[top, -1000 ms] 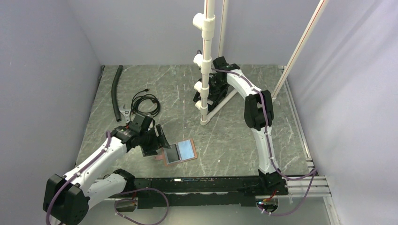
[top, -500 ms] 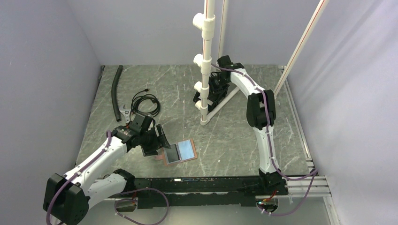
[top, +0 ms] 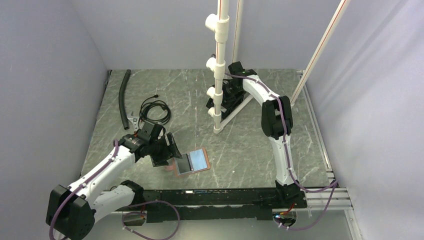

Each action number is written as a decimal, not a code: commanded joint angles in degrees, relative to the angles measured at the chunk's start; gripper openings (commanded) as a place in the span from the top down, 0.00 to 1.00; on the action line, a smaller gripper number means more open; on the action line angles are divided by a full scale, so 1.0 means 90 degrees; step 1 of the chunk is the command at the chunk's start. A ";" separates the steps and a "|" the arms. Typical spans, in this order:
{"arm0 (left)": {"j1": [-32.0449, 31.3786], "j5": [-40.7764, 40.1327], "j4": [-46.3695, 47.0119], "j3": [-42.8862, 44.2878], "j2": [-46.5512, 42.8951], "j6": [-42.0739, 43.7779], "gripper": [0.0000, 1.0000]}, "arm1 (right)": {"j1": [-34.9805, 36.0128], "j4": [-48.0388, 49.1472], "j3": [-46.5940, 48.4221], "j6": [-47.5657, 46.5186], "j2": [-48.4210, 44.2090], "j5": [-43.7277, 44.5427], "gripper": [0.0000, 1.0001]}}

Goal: Put the credit cards into the card holder
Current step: Pick up the credit card from the storage box.

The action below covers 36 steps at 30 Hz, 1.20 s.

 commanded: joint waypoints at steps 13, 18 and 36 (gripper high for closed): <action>0.0024 0.0062 0.0117 0.0061 -0.0071 0.0133 0.23 | 0.0031 -0.0101 0.0190 -0.0130 -0.0500 -0.0264 0.46; 0.0024 0.0091 0.0146 0.0065 -0.0051 0.0134 0.23 | -0.0057 -0.0157 0.0209 -0.0153 -0.0525 -0.0372 0.60; 0.0024 0.0101 0.0156 0.0106 -0.0002 0.0171 0.24 | -0.0070 0.0188 0.0113 0.0009 -0.0850 0.0087 0.98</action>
